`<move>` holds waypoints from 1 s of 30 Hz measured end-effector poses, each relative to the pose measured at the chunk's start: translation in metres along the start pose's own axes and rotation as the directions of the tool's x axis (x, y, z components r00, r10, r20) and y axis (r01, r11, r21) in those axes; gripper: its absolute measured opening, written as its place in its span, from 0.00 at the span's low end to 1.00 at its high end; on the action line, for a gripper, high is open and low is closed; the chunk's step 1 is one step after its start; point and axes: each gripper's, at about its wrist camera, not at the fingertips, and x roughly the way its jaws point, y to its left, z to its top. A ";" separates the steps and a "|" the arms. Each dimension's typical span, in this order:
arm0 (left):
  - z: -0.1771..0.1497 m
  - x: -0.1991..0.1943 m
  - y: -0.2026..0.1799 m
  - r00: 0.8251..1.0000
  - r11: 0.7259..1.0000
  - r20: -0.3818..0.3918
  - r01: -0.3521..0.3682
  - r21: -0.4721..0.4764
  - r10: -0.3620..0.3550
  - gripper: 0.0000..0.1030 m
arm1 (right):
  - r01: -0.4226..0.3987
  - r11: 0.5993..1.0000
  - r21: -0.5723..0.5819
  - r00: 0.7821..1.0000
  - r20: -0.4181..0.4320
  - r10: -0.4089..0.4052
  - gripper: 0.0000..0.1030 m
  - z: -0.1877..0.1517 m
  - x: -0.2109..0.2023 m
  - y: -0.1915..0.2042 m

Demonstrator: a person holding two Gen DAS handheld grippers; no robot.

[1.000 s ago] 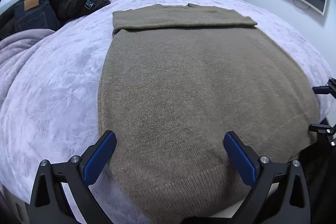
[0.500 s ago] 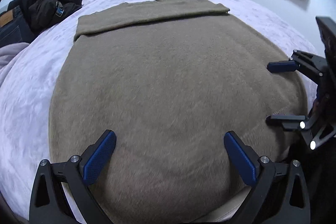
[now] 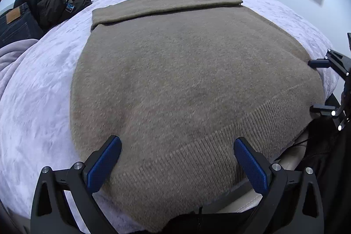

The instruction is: Fold small clothes

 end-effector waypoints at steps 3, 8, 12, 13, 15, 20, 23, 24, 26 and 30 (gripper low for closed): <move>-0.008 -0.007 0.003 1.000 1.000 -0.017 -0.019 -0.005 0.019 1.00 | 0.017 1.000 -0.015 0.998 -0.058 -0.018 0.93 -0.009 -0.006 -0.009; -0.011 -0.017 0.008 1.000 0.999 -0.024 -0.021 -0.048 0.020 1.00 | -0.020 0.997 0.072 0.994 -0.104 0.028 0.93 -0.026 -0.014 -0.030; -0.013 -0.030 0.018 1.000 0.997 0.014 -0.026 -0.075 0.027 1.00 | -0.103 0.980 0.170 0.993 -0.046 0.112 0.93 -0.022 -0.026 -0.035; -0.014 -0.032 0.024 0.999 0.995 0.022 -0.031 -0.097 0.034 1.00 | -0.133 0.972 0.194 0.990 -0.029 0.141 0.93 -0.022 -0.027 -0.036; -0.019 -0.030 0.042 1.000 0.984 0.011 0.002 -0.181 0.000 1.00 | -0.169 0.961 0.220 0.985 -0.007 0.175 0.93 -0.021 -0.026 -0.037; -0.028 -0.020 0.067 0.993 0.928 0.023 0.119 -0.354 -0.119 1.00 | -0.213 0.948 0.237 0.977 0.033 0.211 0.93 -0.018 -0.018 -0.037; -0.023 -0.015 0.056 0.987 0.923 0.017 0.156 -0.350 -0.161 1.00 | -0.232 0.941 0.247 0.973 0.056 0.225 0.93 -0.015 -0.016 -0.032; -0.021 -0.011 0.049 0.985 0.927 -0.003 0.160 -0.340 -0.171 1.00 | -0.233 0.941 0.246 0.972 0.061 0.225 0.93 -0.014 -0.015 -0.030; -0.020 -0.007 0.036 0.988 0.943 -0.019 0.140 -0.300 -0.153 1.00 | -0.235 0.940 0.247 0.972 0.068 0.225 0.93 -0.014 -0.014 -0.024; -0.026 -0.003 0.037 0.983 0.922 -0.001 0.173 -0.346 -0.184 1.00 | -0.274 0.930 0.247 0.961 0.101 0.257 0.93 -0.010 -0.013 -0.016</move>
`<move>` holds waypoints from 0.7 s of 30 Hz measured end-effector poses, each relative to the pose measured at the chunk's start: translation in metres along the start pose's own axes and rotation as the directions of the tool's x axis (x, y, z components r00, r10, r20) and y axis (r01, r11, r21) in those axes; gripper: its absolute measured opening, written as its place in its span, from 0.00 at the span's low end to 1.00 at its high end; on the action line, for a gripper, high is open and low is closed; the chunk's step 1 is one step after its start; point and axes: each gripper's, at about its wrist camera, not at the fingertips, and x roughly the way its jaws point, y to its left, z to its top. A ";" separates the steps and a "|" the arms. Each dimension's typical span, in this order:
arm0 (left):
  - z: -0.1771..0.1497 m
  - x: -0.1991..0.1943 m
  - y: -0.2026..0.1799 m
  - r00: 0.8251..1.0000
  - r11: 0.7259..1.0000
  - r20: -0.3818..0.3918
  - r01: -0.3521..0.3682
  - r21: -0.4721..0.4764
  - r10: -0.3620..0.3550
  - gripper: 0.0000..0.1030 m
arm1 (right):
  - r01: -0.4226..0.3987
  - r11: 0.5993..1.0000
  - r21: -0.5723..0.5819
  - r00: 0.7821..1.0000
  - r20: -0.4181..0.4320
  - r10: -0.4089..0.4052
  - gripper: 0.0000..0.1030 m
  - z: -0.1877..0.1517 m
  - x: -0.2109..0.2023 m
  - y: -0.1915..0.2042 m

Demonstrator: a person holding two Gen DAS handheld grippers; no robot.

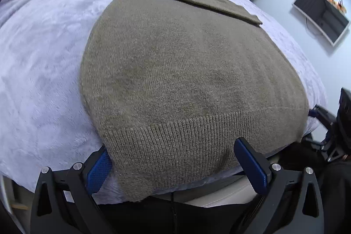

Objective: Fold small clothes
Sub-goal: 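Close both tools on the sweater hem edge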

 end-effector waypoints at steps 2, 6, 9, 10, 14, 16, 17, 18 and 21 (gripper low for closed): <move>0.002 0.000 0.006 1.000 0.999 0.007 0.027 -0.036 -0.026 1.00 | -0.002 1.000 0.001 1.000 0.011 0.002 0.94 0.000 0.004 0.001; 0.004 0.002 0.012 0.999 0.997 0.005 0.041 -0.060 -0.040 1.00 | -0.022 0.999 0.029 0.999 0.042 0.021 0.97 -0.002 0.011 -0.003; 0.004 0.006 0.004 1.000 0.999 0.004 -0.016 -0.040 0.016 1.00 | -0.033 0.999 0.043 0.998 0.056 0.030 0.98 -0.005 0.010 -0.002; 0.005 0.007 -0.001 0.999 0.999 0.005 -0.038 -0.038 0.039 1.00 | -0.039 0.998 0.056 0.997 0.062 0.035 0.98 -0.006 0.009 -0.003; 0.004 0.005 -0.012 0.995 0.995 0.037 -0.096 -0.017 0.097 0.86 | -0.062 0.991 0.119 0.995 0.083 0.053 0.89 -0.004 0.005 -0.010; 0.003 0.000 -0.011 0.993 0.995 0.054 -0.104 0.006 0.104 0.70 | -0.051 0.991 0.127 0.995 0.089 0.040 0.78 -0.005 0.003 -0.010; 0.001 -0.003 -0.010 0.993 0.995 0.062 -0.102 0.021 0.101 0.59 | -0.028 0.993 0.113 0.996 0.082 0.019 0.70 -0.006 0.003 -0.009; 0.000 -0.006 -0.009 0.994 0.995 0.067 -0.092 0.032 0.089 0.54 | -0.002 0.996 0.090 0.997 0.076 -0.004 0.67 -0.007 0.003 -0.008; 0.000 -0.011 -0.007 0.996 0.997 0.068 -0.056 0.043 0.053 0.30 | 0.029 0.996 0.085 0.997 0.073 -0.035 0.42 -0.007 0.001 -0.012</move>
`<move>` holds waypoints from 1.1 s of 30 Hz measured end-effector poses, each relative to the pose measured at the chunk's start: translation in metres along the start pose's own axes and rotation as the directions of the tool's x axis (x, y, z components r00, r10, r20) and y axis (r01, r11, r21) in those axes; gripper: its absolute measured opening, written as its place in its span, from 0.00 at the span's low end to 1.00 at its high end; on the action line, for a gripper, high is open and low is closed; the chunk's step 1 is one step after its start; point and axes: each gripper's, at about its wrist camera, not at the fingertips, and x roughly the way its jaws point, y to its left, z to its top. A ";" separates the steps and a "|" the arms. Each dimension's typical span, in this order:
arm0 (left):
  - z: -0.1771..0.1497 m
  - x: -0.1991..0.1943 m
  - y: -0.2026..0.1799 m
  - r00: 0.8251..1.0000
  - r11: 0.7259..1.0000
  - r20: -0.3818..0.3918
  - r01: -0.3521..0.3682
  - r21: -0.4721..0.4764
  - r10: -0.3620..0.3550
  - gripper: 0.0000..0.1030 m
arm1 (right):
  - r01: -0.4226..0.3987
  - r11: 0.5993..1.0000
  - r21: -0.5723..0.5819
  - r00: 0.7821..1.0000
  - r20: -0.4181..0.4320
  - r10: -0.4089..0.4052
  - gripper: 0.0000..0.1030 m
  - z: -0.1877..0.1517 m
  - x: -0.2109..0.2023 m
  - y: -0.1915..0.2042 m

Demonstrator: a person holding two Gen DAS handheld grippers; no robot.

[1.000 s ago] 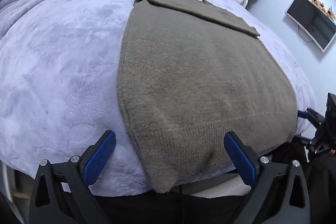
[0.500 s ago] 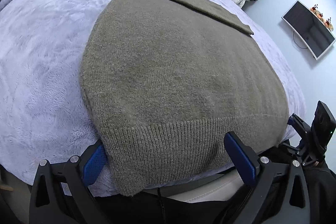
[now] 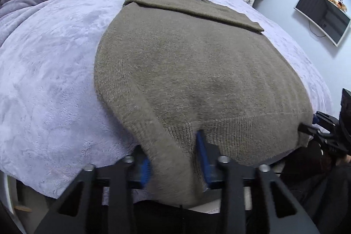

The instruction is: Fold small clothes

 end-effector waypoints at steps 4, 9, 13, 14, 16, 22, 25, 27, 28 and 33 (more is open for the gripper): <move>0.001 0.001 -0.006 1.000 1.000 0.008 0.017 0.002 -0.017 0.17 | -0.070 0.992 0.102 0.998 0.004 0.070 0.18 0.004 -0.002 -0.014; -0.001 0.008 0.010 0.996 0.993 -0.006 0.084 -0.082 -0.085 0.23 | -0.103 0.978 0.184 0.995 0.003 0.104 0.19 0.001 0.007 -0.019; 0.001 0.006 0.013 0.994 0.988 -0.005 0.107 -0.110 -0.109 0.21 | -0.108 0.972 0.208 0.994 0.017 0.106 0.20 -0.001 0.007 -0.020; 0.001 0.003 0.012 0.994 0.988 -0.001 0.110 -0.111 -0.111 0.15 | -0.102 0.974 0.201 0.995 0.013 0.101 0.19 0.000 0.007 -0.018; 0.003 -0.003 0.012 0.993 0.985 0.011 0.119 -0.121 -0.119 0.13 | -0.110 0.974 0.196 0.994 0.014 0.110 0.08 0.004 0.002 -0.017; 0.019 -0.033 0.009 0.981 0.979 0.131 0.160 -0.126 -0.143 0.12 | -0.225 0.942 0.250 0.965 0.189 0.181 0.07 0.027 -0.040 -0.032; 0.030 -0.042 0.004 0.979 0.986 0.170 0.134 -0.097 -0.116 0.12 | -0.252 0.930 0.268 0.955 0.223 0.194 0.07 0.040 -0.047 -0.039; 0.040 -0.048 0.000 0.976 0.990 0.191 0.124 -0.072 -0.109 0.12 | -0.254 0.930 0.266 0.951 0.246 0.189 0.07 0.048 -0.050 -0.042; 0.045 -0.051 0.001 0.974 0.990 0.201 0.122 -0.066 -0.107 0.12 | -0.251 0.931 0.266 0.948 0.260 0.182 0.07 0.053 -0.051 -0.044; 0.079 -0.058 0.000 0.954 0.986 0.275 0.147 -0.076 -0.121 0.12 | -0.245 0.927 0.284 0.932 0.332 0.145 0.07 0.082 -0.055 -0.060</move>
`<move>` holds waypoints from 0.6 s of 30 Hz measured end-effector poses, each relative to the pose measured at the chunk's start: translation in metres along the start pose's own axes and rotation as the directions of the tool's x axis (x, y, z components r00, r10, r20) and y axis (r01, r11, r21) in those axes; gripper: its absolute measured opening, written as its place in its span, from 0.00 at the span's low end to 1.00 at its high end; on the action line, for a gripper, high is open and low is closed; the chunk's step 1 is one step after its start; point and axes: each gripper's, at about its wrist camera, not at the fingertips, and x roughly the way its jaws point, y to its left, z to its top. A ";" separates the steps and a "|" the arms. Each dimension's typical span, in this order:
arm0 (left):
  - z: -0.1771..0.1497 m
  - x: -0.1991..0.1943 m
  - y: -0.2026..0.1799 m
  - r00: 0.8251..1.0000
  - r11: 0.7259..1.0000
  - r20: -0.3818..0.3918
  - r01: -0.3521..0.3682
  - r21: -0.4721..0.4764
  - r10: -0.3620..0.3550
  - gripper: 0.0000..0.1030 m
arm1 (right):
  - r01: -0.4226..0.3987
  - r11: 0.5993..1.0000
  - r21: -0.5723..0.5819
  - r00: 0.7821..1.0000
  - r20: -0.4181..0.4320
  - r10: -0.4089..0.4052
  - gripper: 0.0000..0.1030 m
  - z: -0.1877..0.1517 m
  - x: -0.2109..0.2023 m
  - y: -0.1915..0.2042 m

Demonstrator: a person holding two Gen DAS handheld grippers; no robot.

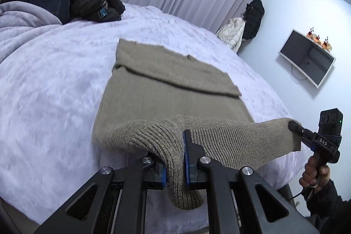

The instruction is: Fold small clothes

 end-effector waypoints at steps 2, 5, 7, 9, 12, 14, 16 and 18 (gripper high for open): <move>0.015 0.005 -0.003 1.000 1.000 0.024 -0.004 -0.001 0.004 0.12 | 0.008 1.000 0.000 1.000 0.015 -0.008 0.07 0.014 0.005 -0.001; 0.036 0.012 -0.012 0.998 1.000 0.055 -0.013 0.017 0.012 0.12 | 0.042 0.999 0.003 0.999 0.023 -0.042 0.07 0.036 0.015 -0.007; 0.047 0.019 -0.017 0.997 0.999 0.068 -0.022 0.035 0.020 0.12 | 0.050 0.999 0.022 0.998 0.032 -0.051 0.07 0.048 0.020 -0.012; 0.060 0.027 -0.019 0.997 0.999 0.072 -0.034 0.042 0.031 0.12 | 0.064 0.998 0.029 0.997 0.040 -0.065 0.07 0.060 0.025 -0.016; 0.080 0.044 -0.017 0.997 0.998 0.062 -0.046 0.034 0.044 0.12 | 0.117 0.993 0.022 0.993 0.019 -0.117 0.07 0.078 0.040 -0.019; 0.094 0.056 -0.015 0.997 0.997 0.056 -0.060 0.037 0.058 0.12 | 0.126 0.992 0.025 0.992 0.012 -0.127 0.07 0.089 0.049 -0.022; 0.106 0.066 -0.013 0.997 0.997 0.049 -0.067 0.036 0.065 0.12 | 0.142 0.990 0.025 0.990 0.005 -0.142 0.07 0.100 0.060 -0.025; 0.121 0.079 -0.009 0.997 0.997 0.037 -0.069 0.027 0.068 0.12 | 0.159 0.987 0.035 0.987 -0.011 -0.159 0.07 0.112 0.071 -0.031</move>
